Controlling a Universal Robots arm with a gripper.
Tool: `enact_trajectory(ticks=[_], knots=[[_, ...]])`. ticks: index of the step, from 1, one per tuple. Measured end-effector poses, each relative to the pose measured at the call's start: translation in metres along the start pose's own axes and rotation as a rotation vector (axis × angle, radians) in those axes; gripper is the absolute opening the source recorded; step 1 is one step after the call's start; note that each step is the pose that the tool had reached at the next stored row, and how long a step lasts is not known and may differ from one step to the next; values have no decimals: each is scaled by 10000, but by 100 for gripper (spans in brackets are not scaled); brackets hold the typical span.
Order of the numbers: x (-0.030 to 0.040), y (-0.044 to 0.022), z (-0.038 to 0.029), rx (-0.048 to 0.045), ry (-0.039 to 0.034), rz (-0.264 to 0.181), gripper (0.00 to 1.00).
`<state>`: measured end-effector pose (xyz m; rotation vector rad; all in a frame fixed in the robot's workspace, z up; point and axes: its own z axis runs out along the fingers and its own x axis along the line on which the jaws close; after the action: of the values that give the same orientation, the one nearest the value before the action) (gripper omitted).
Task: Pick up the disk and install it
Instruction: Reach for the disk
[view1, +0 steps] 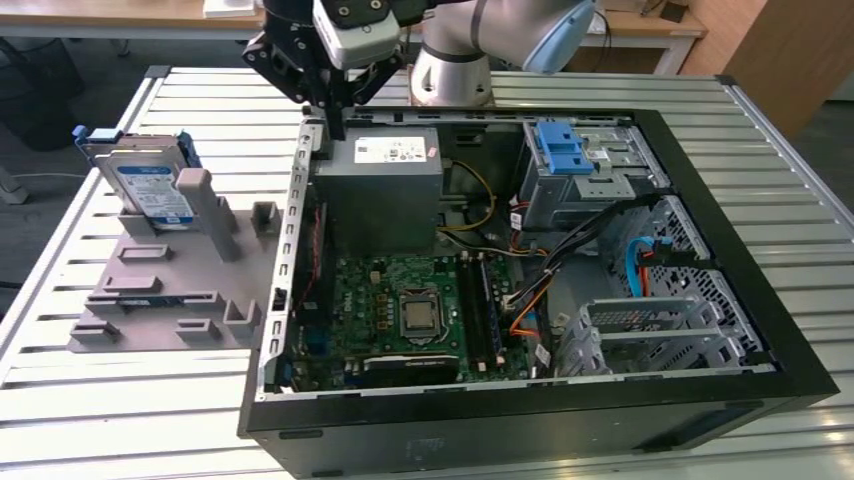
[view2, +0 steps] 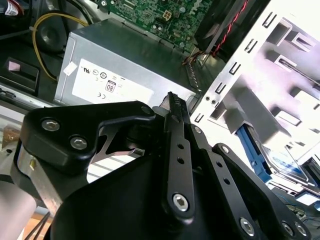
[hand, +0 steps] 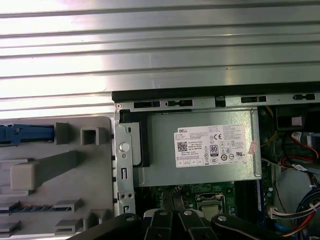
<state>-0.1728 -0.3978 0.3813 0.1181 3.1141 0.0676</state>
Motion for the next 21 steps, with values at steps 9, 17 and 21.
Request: enact_trajectory(ticks=[9,17,21], knots=[[60,0,16,0,0,-1,11],[155,2,23,0,0,0,11],[202,2,25,0,0,0,11]])
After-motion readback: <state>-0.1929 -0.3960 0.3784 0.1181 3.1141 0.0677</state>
